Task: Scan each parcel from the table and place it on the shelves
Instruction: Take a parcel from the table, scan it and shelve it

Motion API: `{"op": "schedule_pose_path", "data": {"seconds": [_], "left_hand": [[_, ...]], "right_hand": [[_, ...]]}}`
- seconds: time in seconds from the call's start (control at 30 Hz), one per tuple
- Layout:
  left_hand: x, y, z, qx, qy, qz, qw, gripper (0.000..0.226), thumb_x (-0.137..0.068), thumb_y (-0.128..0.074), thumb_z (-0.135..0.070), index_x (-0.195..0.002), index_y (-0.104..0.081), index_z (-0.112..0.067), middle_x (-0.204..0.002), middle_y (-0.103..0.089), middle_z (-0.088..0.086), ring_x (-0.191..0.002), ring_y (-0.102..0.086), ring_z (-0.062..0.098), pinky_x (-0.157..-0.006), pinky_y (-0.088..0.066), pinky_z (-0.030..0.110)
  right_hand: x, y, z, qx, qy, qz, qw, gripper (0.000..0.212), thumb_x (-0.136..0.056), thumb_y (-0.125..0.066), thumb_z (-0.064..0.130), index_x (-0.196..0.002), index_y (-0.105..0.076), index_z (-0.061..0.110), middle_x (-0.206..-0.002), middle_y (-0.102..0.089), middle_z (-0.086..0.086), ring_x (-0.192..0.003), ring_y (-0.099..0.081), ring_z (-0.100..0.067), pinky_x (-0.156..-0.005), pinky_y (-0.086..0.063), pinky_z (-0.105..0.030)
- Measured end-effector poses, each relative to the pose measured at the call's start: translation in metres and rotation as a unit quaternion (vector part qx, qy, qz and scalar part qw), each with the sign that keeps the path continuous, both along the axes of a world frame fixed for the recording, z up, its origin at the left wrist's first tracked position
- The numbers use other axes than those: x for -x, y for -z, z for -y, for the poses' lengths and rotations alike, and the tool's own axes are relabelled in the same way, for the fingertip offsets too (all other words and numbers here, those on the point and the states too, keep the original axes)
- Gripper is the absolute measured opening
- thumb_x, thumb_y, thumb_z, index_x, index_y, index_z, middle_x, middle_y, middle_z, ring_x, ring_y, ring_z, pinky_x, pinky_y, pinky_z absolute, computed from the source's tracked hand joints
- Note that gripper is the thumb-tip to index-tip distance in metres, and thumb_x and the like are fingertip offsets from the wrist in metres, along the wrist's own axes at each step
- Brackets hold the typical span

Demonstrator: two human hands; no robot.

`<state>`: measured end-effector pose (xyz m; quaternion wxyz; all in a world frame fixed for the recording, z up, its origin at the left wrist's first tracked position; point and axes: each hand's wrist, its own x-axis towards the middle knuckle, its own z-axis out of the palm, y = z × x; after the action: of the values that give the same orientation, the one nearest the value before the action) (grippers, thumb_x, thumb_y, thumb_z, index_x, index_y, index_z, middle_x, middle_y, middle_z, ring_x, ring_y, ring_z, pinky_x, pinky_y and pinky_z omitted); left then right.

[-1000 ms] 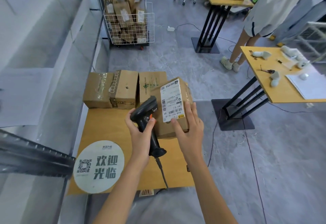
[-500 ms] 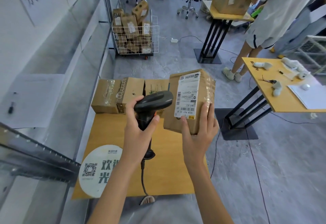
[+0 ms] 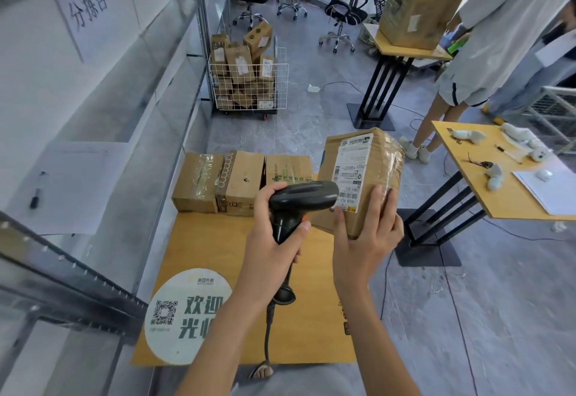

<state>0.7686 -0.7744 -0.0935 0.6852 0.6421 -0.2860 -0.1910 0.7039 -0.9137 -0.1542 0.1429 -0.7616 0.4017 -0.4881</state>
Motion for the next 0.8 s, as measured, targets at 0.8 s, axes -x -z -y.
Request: {"op": "schedule_pose_path", "data": {"seconds": [0.8], "left_hand": [[-0.012,0.000,0.010,-0.009,0.003,0.016,1.000,0.061,-0.096,-0.068,-0.011,-0.123,-0.039,-0.058,-0.087,-0.066,-0.010,-0.059,-0.060,0.013,-0.061,-0.055,0.025]], "right_hand": [[-0.010,-0.006,0.012,-0.003,0.021,-0.002,1.000,0.065,-0.094,-0.062,0.043,-0.150,-0.040,0.017,-0.158,-0.038,-0.016,-0.125,-0.041,-0.045,-0.098,-0.041,-0.058]]}}
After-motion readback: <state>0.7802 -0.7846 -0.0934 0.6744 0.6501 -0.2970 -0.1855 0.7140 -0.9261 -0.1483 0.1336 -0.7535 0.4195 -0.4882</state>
